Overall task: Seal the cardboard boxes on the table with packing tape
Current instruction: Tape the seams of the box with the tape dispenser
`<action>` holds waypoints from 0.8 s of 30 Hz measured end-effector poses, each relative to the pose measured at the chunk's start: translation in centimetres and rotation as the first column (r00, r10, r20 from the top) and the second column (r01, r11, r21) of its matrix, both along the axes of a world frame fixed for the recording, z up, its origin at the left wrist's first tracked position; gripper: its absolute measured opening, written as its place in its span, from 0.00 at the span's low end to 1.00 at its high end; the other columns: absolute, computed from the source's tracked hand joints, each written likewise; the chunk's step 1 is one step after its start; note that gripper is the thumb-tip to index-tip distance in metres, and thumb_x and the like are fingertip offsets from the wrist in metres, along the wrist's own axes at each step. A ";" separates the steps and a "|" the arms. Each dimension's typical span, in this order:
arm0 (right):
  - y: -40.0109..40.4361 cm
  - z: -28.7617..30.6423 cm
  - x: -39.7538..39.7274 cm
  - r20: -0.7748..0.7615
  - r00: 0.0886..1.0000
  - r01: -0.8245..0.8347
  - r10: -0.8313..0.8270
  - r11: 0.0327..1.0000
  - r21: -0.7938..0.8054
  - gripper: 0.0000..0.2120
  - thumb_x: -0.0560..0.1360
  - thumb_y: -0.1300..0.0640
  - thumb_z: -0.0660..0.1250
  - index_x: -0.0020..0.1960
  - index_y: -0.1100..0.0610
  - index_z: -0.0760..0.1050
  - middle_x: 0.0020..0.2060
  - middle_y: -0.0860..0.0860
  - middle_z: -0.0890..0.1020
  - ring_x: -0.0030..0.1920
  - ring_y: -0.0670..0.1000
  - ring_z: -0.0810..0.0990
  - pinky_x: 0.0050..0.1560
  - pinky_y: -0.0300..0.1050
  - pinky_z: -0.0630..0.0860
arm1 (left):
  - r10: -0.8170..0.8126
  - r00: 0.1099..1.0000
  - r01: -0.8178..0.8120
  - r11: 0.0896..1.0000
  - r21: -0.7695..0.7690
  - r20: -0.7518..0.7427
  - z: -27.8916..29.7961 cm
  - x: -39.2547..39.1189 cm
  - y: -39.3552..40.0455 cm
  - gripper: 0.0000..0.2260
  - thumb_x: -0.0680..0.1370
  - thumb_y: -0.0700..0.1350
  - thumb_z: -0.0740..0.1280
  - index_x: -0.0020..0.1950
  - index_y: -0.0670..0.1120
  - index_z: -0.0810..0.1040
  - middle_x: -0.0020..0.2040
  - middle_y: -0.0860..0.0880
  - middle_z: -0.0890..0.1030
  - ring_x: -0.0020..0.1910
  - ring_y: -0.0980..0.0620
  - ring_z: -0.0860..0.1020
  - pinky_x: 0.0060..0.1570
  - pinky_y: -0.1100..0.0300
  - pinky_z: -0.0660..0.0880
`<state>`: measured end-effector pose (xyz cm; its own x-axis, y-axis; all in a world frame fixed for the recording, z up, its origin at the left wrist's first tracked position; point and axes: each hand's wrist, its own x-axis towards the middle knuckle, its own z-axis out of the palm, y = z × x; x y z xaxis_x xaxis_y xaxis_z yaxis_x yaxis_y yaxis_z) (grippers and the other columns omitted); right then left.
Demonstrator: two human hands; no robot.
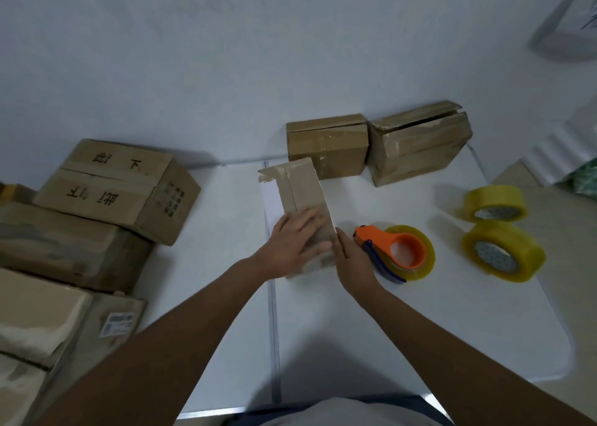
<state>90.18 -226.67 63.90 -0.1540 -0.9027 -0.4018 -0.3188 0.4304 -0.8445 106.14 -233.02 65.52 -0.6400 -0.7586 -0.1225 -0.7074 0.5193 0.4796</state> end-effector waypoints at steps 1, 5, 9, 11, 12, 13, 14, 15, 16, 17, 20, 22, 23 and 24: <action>0.2 0.3 0.1 -0.050 0.999 -0.021 0.020 1.000 -0.009 0.21 0.84 0.53 0.53 0.76 0.56 0.62 0.69 0.51 0.72 0.71 0.54 0.70 0.68 0.47 0.67 | 0.098 0.989 -0.094 0.995 0.033 -0.111 1.2 0.7 -0.3 0.27 0.82 0.62 0.53 0.78 0.51 0.64 0.78 0.52 0.61 0.77 0.53 0.59 0.75 0.49 0.55; 0.8 1.6 0.2 -0.439 0.870 -0.331 0.223 0.925 -0.185 0.26 0.83 0.52 0.56 0.79 0.54 0.54 0.79 0.48 0.54 0.79 0.51 0.51 0.77 0.54 0.55 | 0.728 0.609 -0.630 0.685 0.366 -0.314 2.7 5.3 1.2 0.16 0.84 0.53 0.59 0.70 0.51 0.73 0.69 0.56 0.72 0.66 0.58 0.70 0.62 0.67 0.66; -0.5 1.5 1.4 -0.698 0.567 -0.649 0.438 0.759 -0.050 0.31 0.80 0.40 0.48 0.80 0.48 0.48 0.79 0.46 0.44 0.79 0.49 0.39 0.77 0.52 0.38 | 0.964 0.252 -0.446 0.196 0.873 -0.088 -0.9 7.9 4.5 0.14 0.83 0.53 0.62 0.62 0.46 0.78 0.62 0.48 0.81 0.58 0.51 0.80 0.63 0.55 0.73; -1.5 1.5 2.1 -0.740 0.479 -0.707 0.472 0.707 -0.007 0.34 0.77 0.35 0.46 0.80 0.46 0.46 0.79 0.44 0.44 0.79 0.50 0.38 0.77 0.54 0.39 | 0.988 0.152 -0.273 0.081 0.959 -0.040 -2.0 7.6 5.8 0.16 0.83 0.53 0.61 0.58 0.43 0.80 0.59 0.46 0.83 0.56 0.50 0.81 0.62 0.53 0.74; -1.8 1.4 2.3 -0.756 0.438 -0.727 0.487 0.686 0.020 0.34 0.77 0.33 0.47 0.80 0.44 0.46 0.79 0.43 0.44 0.79 0.51 0.38 0.77 0.55 0.39 | 0.995 0.097 -0.188 0.039 0.981 -0.021 -2.2 7.2 6.3 0.17 0.83 0.54 0.60 0.58 0.42 0.81 0.56 0.45 0.84 0.55 0.49 0.82 0.61 0.54 0.74; -2.0 1.0 2.5 -0.772 0.396 -0.742 0.497 0.668 0.049 0.35 0.77 0.32 0.46 0.79 0.43 0.45 0.79 0.42 0.44 0.79 0.51 0.37 0.77 0.56 0.39 | 0.998 0.056 -0.121 0.018 0.993 -0.012 -2.2 6.8 6.6 0.18 0.83 0.54 0.60 0.58 0.41 0.81 0.55 0.45 0.84 0.54 0.49 0.82 0.60 0.55 0.75; -2.0 0.8 2.7 -0.790 0.354 -0.751 0.500 0.656 0.079 0.35 0.76 0.30 0.42 0.79 0.42 0.44 0.79 0.42 0.43 0.78 0.52 0.37 0.77 0.57 0.39 | 0.999 0.035 -0.078 0.014 0.997 -0.011 -2.1 6.6 7.0 0.19 0.83 0.54 0.61 0.58 0.41 0.81 0.53 0.44 0.84 0.53 0.49 0.82 0.58 0.56 0.76; -2.0 0.5 2.8 -0.811 0.317 -0.752 0.492 0.651 0.102 0.36 0.75 0.29 0.38 0.79 0.42 0.42 0.79 0.42 0.42 0.78 0.53 0.37 0.77 0.58 0.40 | 1.000 0.020 -0.055 0.019 0.998 -0.018 -2.0 6.5 7.3 0.18 0.83 0.53 0.61 0.57 0.41 0.82 0.51 0.45 0.85 0.53 0.50 0.82 0.58 0.57 0.77; -1.9 0.1 2.8 -0.834 0.287 -0.749 0.470 0.654 0.111 0.36 0.75 0.29 0.35 0.79 0.42 0.42 0.79 0.43 0.43 0.79 0.54 0.38 0.77 0.60 0.43 | 1.000 0.006 -0.052 0.030 0.998 -0.030 -2.0 6.4 7.6 0.16 0.83 0.52 0.62 0.56 0.41 0.82 0.50 0.45 0.85 0.52 0.50 0.82 0.58 0.57 0.77; -1.8 -0.2 2.8 -0.855 0.264 -0.744 0.446 0.658 0.113 0.35 0.76 0.30 0.35 0.79 0.43 0.42 0.79 0.45 0.44 0.79 0.55 0.39 0.77 0.62 0.46 | 0.999 -0.001 -0.058 0.049 0.997 -0.049 -2.1 6.5 7.9 0.14 0.83 0.50 0.64 0.55 0.41 0.82 0.48 0.46 0.85 0.51 0.51 0.82 0.57 0.57 0.77; -1.7 -0.2 3.0 -0.870 0.248 -0.730 0.426 0.672 0.121 0.34 0.77 0.32 0.37 0.80 0.44 0.43 0.79 0.46 0.45 0.79 0.56 0.43 0.77 0.62 0.48 | 0.992 0.004 -0.095 0.127 0.987 -0.127 -2.4 6.7 8.4 0.07 0.80 0.45 0.68 0.53 0.42 0.81 0.45 0.47 0.84 0.45 0.54 0.81 0.52 0.60 0.77; -1.6 -0.2 3.4 -0.873 0.249 -0.716 0.419 0.687 0.125 0.34 0.77 0.32 0.37 0.80 0.44 0.44 0.79 0.46 0.46 0.79 0.56 0.43 0.77 0.61 0.47 | 0.989 0.006 -0.115 0.149 0.982 -0.150 -2.5 6.9 8.2 0.05 0.79 0.44 0.70 0.51 0.43 0.81 0.44 0.48 0.83 0.44 0.54 0.81 0.51 0.61 0.76; -1.5 -0.3 3.6 -0.878 0.255 -0.703 0.404 0.701 0.119 0.33 0.78 0.32 0.39 0.80 0.44 0.45 0.79 0.47 0.47 0.79 0.56 0.45 0.77 0.61 0.48 | 0.988 0.013 -0.124 0.154 0.980 -0.154 -2.4 7.0 8.1 0.05 0.79 0.44 0.70 0.51 0.43 0.81 0.44 0.48 0.83 0.44 0.54 0.81 0.51 0.61 0.76; -1.4 -0.6 3.9 -0.882 0.260 -0.687 0.393 0.717 0.116 0.33 0.78 0.33 0.41 0.80 0.44 0.46 0.80 0.47 0.50 0.79 0.57 0.47 0.76 0.62 0.50 | 0.987 0.024 -0.126 0.161 0.979 -0.159 -2.5 7.2 8.1 0.05 0.79 0.43 0.70 0.52 0.43 0.81 0.44 0.48 0.83 0.44 0.54 0.81 0.52 0.60 0.76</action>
